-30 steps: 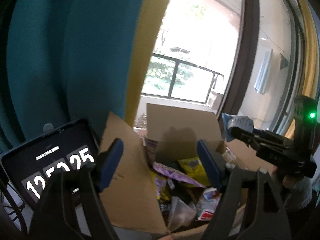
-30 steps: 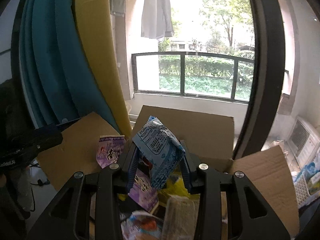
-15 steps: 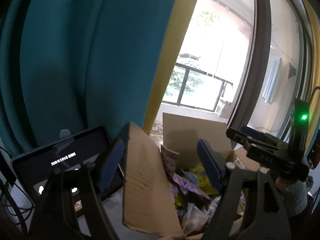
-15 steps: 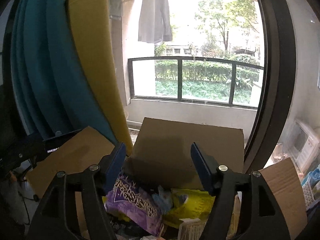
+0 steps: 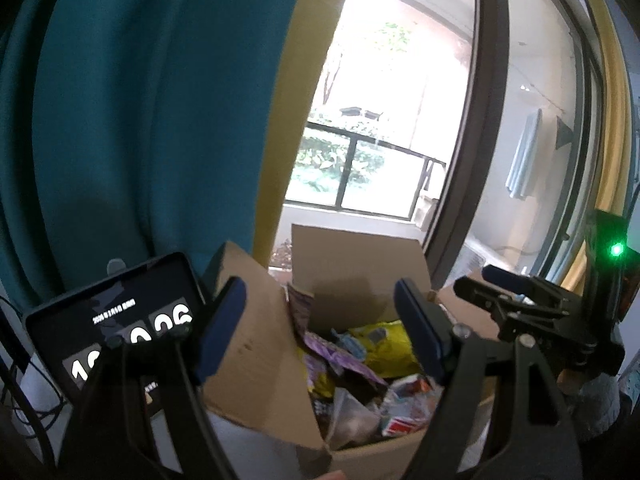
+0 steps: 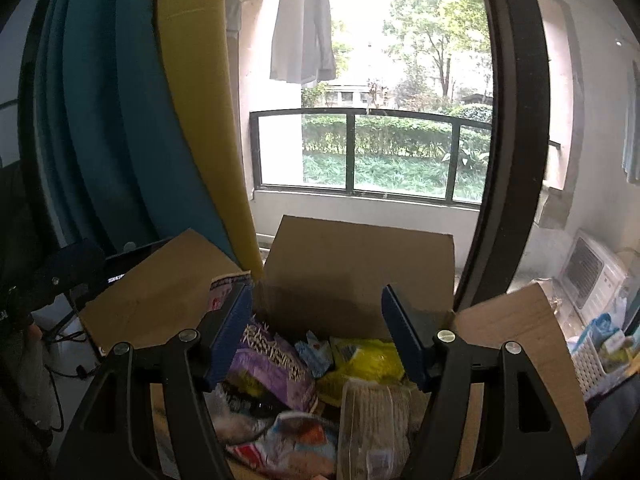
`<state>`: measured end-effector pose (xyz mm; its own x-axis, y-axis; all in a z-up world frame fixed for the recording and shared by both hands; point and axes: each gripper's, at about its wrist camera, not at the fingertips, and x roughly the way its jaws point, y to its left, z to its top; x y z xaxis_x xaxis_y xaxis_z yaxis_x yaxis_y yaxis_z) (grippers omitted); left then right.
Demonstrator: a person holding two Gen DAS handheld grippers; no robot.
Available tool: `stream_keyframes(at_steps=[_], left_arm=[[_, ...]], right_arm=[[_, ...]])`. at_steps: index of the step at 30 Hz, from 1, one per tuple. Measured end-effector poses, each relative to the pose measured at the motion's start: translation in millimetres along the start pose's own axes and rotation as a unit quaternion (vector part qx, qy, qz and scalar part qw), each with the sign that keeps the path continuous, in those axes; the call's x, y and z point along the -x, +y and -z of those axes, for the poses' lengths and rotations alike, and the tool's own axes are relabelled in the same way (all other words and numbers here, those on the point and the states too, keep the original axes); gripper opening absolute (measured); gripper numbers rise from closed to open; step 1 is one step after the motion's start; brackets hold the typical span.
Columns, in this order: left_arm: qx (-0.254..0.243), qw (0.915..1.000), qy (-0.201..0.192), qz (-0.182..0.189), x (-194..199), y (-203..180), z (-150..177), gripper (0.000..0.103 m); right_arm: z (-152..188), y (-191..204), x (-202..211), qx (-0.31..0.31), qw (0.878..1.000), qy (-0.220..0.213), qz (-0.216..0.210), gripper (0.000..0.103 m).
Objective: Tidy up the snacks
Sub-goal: 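Withdraw both tools upward from the box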
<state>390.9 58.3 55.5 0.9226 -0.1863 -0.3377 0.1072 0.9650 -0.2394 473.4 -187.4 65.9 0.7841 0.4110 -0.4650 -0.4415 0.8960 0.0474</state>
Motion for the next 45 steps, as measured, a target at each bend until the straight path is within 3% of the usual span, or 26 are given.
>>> stream_keyframes(at_steps=[20,34,45], left_arm=[[-0.011,0.9997,-0.018,0.016,77.2,-32.5,12.6,0.078],[-0.017,0.9992,-0.022,0.027,108.2,-42.7,28.8,0.078],[-0.025,0.999,0.002,0.037,115.8,-44.9,56.6,0.078]], right_arm=[[19.6,12.7,87.4,0.005,1.0,-0.021,0.006,0.071],[38.7,21.8,130.7,0.017,0.999,-0.027,0.018,0.071],[67.1,25.8,151.0,0.011,1.0,-0.009,0.028,0.071]])
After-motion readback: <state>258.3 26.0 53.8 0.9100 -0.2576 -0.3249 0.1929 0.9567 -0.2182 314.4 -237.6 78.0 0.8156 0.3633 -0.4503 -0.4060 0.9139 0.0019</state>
